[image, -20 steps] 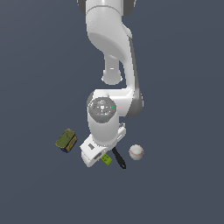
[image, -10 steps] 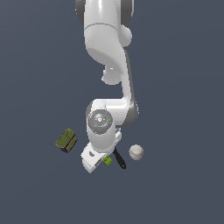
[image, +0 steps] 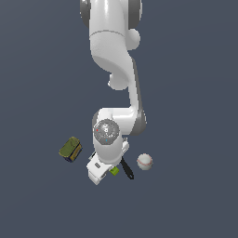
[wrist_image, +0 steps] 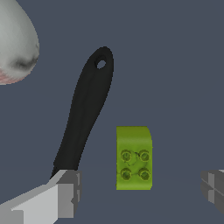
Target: Pick up a designated object from a clutter of objects.
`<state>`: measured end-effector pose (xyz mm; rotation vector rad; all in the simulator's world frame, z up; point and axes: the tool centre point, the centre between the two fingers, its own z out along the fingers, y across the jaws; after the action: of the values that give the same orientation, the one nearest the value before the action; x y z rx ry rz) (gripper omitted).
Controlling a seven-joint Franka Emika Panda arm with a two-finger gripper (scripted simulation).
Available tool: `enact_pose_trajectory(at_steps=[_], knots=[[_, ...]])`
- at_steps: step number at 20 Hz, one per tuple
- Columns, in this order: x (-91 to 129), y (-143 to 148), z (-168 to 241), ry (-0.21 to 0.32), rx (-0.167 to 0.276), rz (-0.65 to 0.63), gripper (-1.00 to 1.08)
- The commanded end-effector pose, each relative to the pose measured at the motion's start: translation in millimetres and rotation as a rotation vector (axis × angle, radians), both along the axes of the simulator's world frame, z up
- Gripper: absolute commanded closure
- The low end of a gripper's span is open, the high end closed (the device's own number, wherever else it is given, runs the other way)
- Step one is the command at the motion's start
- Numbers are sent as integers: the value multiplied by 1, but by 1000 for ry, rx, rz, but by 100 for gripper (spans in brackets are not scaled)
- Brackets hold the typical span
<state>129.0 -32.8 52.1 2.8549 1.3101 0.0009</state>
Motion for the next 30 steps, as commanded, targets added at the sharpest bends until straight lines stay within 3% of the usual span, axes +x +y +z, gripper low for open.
enact_pose_trajectory(at_steps=[1,11,12,30], knots=[[-1,0,-12,1,0,1,-92],[0,0,-40,1,0,3,-92],[0,0,-40,1,0,3,108],[-2,5,-23,-12,-1,4,108]])
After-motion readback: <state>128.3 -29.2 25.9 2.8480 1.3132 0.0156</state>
